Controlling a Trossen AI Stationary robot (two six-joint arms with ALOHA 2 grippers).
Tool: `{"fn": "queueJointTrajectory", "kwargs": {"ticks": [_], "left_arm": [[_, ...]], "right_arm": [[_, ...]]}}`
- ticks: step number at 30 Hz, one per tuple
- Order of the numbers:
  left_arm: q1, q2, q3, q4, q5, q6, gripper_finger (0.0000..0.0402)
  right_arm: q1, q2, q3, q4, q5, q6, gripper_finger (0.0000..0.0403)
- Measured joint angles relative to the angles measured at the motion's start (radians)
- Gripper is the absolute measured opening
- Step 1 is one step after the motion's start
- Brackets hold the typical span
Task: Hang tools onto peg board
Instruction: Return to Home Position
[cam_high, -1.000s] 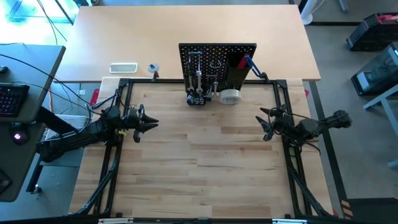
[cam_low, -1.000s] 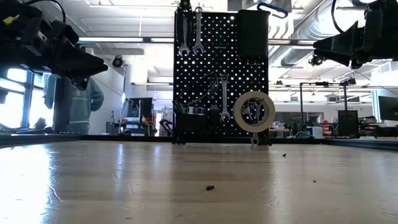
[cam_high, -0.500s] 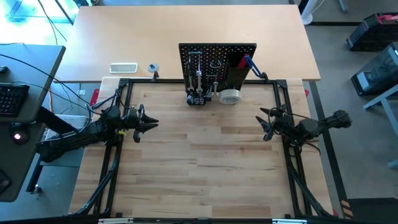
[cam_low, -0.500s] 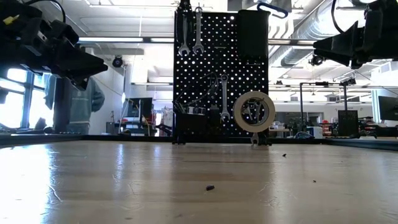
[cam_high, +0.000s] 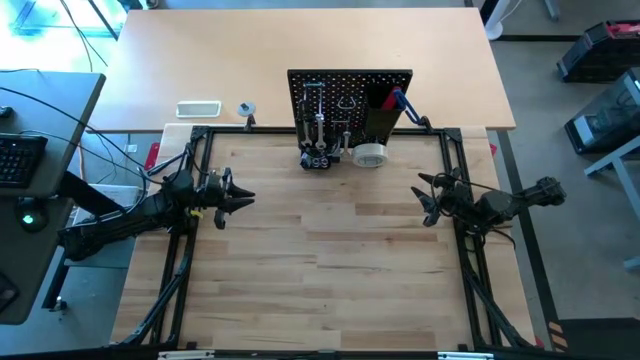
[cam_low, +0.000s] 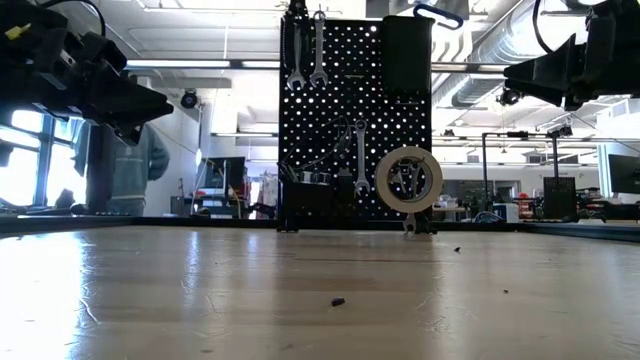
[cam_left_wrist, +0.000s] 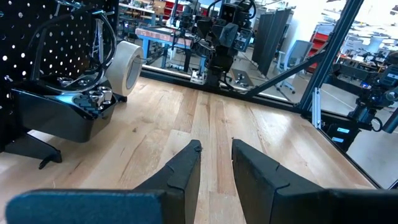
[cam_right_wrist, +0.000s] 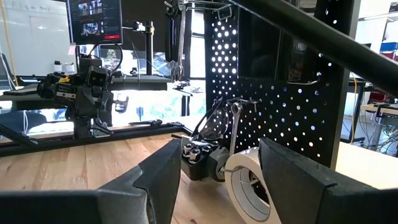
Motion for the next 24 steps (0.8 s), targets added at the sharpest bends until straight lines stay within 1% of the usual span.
{"fn": "queueJointTrajectory", "kwargs": {"ticks": [18, 24], "left_arm": [[0.000, 0.000, 0.000, 0.000, 0.000, 0.000, 0.0082], [-0.045, 0.048, 0.000, 0.000, -0.001, 0.000, 0.0082]], "right_arm": [[0.000, 0.000, 0.000, 0.000, 0.000, 0.000, 0.0210], [0.000, 0.000, 0.000, 0.000, 0.000, 0.000, 0.0210]]}}
